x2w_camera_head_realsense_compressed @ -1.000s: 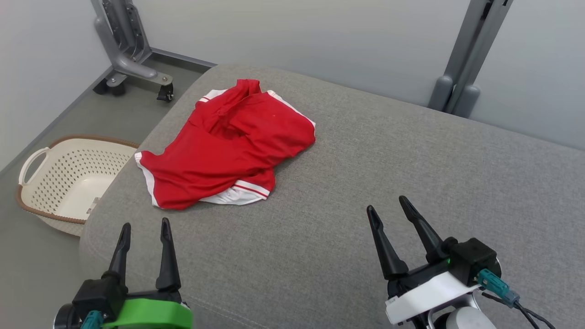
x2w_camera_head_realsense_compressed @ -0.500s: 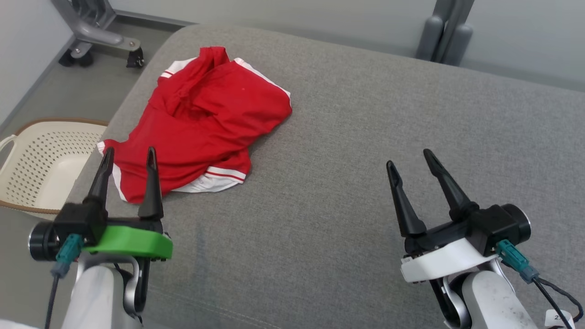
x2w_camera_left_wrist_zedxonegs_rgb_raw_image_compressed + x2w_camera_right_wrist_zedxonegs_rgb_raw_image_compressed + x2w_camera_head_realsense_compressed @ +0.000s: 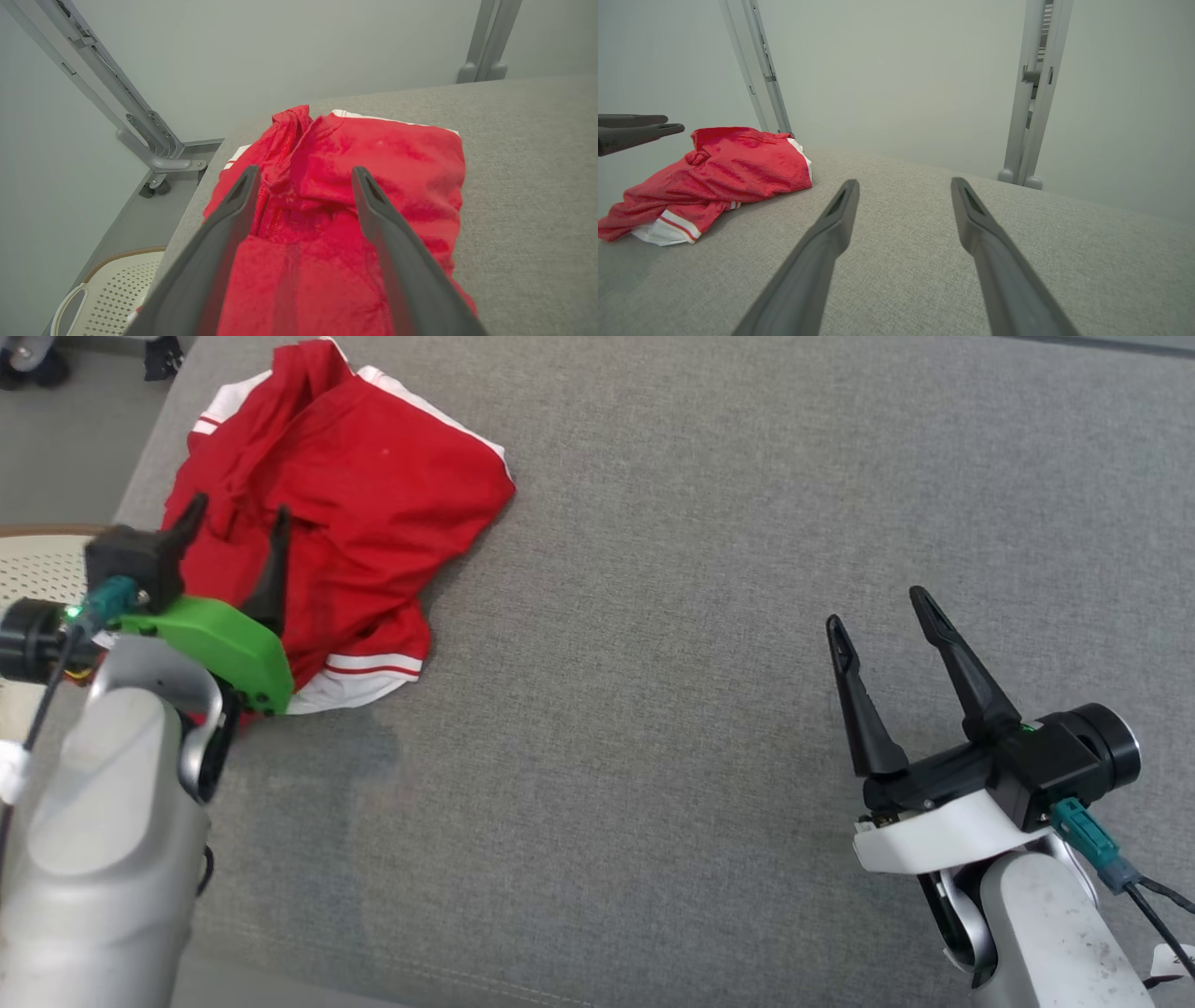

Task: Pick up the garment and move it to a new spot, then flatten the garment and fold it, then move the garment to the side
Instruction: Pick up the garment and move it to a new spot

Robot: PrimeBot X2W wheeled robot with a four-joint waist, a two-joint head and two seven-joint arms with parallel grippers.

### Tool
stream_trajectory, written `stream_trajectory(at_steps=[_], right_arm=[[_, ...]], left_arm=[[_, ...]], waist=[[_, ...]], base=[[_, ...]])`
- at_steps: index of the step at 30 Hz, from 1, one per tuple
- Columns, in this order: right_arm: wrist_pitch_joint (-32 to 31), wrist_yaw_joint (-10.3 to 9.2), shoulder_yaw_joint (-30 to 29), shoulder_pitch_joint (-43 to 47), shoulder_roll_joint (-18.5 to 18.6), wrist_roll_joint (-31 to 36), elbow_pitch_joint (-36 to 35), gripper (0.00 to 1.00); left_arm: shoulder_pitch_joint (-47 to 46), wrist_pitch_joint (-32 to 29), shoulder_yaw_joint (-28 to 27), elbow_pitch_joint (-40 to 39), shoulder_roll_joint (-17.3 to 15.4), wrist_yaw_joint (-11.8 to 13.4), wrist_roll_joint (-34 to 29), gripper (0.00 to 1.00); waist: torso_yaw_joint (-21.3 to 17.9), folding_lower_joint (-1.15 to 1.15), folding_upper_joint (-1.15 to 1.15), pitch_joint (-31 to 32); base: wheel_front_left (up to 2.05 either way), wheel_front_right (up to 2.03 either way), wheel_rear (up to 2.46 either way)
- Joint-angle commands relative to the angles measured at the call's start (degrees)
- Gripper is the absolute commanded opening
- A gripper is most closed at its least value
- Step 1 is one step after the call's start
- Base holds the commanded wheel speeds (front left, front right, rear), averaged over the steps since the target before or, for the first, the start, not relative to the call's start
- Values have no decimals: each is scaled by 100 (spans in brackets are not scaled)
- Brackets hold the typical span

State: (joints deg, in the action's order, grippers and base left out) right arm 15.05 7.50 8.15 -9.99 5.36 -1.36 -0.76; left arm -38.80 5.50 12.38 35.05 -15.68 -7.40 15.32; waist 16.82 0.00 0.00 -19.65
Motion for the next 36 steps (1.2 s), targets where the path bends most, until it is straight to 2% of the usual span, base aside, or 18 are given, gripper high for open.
stream_trajectory(at_steps=[1, 11, 16, 17, 18, 19, 29, 36], right_arm=[[20, -2, -36, -84, 37, 35, -35, 100], [20, -2, -53, -115, 88, 55, -73, 100], [20, -2, -41, -100, 100, 74, -69, 100], [20, -2, -39, -96, 101, 79, -62, 100], [20, -2, -39, -92, 100, 85, -54, 100], [20, -2, -38, -86, 99, 94, -44, 100], [19, -2, 39, -23, 44, 19, 102, 100], [20, -2, 78, 37, -50, -79, 207, 100]], left_arm=[[-222, -78, 89, 146, -110, -8, 88, 100], [-1093, -271, 654, 1178, -440, -2, 610, 100], [-1355, -190, 825, 1639, -400, 0, 670, 100], [-1388, -203, 891, 1711, -365, 0, 709, 96], [-1418, -180, 931, 1760, -357, 0, 724, 43], [-1458, -152, 969, 1825, -352, 0, 755, 0], [-1628, 477, 1063, 2227, -341, 8, 753, 0], [-1625, 852, 954, 1987, -465, 65, 821, 0]], waist=[[-219, 0, 0, -307], [-324, 0, 0, -582], [-325, 0, 0, -621], [-319, 0, 0, -620], [-312, 0, 0, -617], [-304, 0, 0, -611], [-197, 0, 0, -288], [-165, 0, 0, 113]], base=[[0, 0, 0], [0, 0, 0], [0, 0, 0], [0, 0, 0], [0, 0, 0], [0, 0, 0], [0, 0, 0], [0, 0, 0]])
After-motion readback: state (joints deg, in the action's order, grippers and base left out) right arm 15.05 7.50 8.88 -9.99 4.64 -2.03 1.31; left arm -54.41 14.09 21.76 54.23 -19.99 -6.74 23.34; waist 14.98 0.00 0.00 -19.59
